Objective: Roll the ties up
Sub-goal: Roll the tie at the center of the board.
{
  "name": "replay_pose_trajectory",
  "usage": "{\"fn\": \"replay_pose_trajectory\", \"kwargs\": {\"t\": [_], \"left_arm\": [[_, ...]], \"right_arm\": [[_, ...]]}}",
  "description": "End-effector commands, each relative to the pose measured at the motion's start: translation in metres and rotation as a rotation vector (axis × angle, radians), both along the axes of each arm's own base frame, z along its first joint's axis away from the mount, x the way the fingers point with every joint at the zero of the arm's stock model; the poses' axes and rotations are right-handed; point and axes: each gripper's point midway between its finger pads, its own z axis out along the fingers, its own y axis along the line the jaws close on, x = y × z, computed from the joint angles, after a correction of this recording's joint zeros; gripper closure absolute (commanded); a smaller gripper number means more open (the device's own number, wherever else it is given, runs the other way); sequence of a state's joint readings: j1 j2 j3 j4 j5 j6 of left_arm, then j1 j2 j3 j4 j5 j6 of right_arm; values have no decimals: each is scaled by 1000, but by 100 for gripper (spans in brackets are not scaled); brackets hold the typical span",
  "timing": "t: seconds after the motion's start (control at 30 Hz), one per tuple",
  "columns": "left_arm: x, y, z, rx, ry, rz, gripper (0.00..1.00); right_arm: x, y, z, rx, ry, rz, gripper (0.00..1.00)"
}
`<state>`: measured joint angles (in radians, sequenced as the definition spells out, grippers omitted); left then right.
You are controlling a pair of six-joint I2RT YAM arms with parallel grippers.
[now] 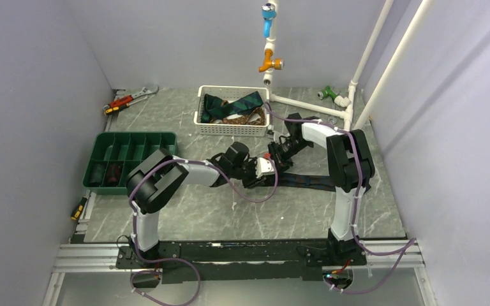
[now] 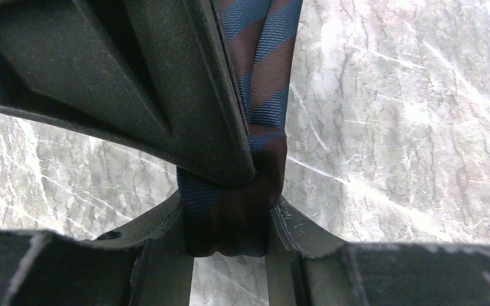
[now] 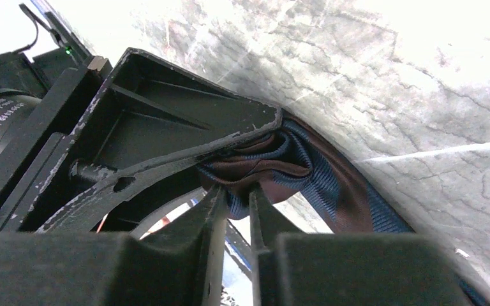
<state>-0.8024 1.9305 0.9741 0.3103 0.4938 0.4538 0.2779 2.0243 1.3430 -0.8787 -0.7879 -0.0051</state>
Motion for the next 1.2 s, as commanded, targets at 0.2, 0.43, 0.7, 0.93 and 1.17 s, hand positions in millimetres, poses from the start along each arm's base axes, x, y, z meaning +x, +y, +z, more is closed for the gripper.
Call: {"fn": "replay_pose_trajectory", "kwargs": {"t": [0.2, 0.43, 0.7, 0.93, 1.17], "left_arm": [[-28, 49, -65, 253, 141, 9, 52], [-16, 19, -20, 0, 94, -48, 19], [-10, -14, 0, -188, 110, -103, 18], [-1, -40, 4, -251, 181, -93, 20], [-16, -41, -1, -245, 131, -155, 20]], "right_arm": [[10, -38, -39, -172, -46, 18, 100], [12, -62, -61, -274, -65, 8, 100], [12, -76, -70, -354, -96, 18, 100], [2, -78, -74, -373, -101, 35, 100], [15, -68, -84, -372, -107, 29, 100]]}}
